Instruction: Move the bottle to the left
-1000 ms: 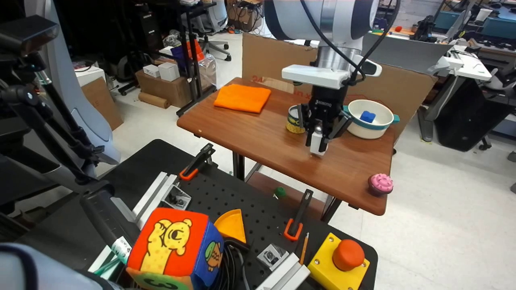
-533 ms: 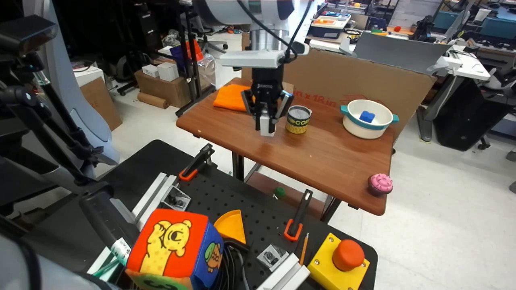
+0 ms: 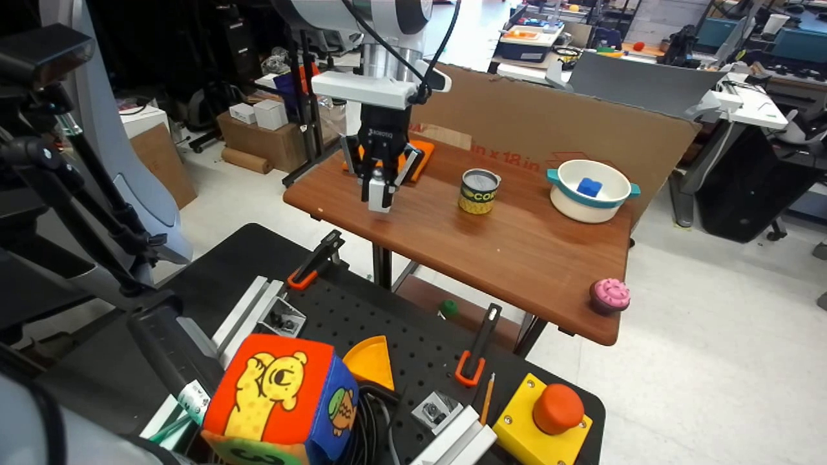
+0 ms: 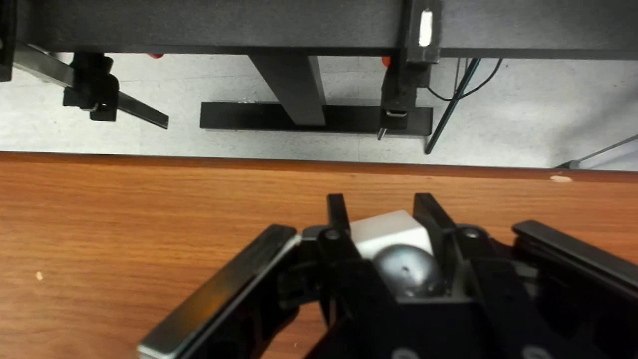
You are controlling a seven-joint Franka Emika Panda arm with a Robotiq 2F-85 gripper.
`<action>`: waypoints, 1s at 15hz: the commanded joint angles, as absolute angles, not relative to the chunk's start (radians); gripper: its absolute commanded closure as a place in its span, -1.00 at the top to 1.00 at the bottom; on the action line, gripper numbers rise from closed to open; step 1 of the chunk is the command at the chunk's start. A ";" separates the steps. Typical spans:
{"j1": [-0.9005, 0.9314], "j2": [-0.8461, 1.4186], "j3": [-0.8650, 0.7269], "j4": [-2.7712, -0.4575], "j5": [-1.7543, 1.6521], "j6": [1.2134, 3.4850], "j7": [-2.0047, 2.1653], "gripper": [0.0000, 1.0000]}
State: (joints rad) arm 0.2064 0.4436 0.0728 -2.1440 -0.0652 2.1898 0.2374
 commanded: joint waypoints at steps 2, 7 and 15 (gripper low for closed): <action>0.149 0.467 0.087 -2.103 0.036 2.154 0.159 -0.75; 0.135 0.470 0.080 -2.083 0.048 2.136 0.172 -0.75; 0.139 0.466 0.068 -2.069 0.041 2.107 0.214 0.62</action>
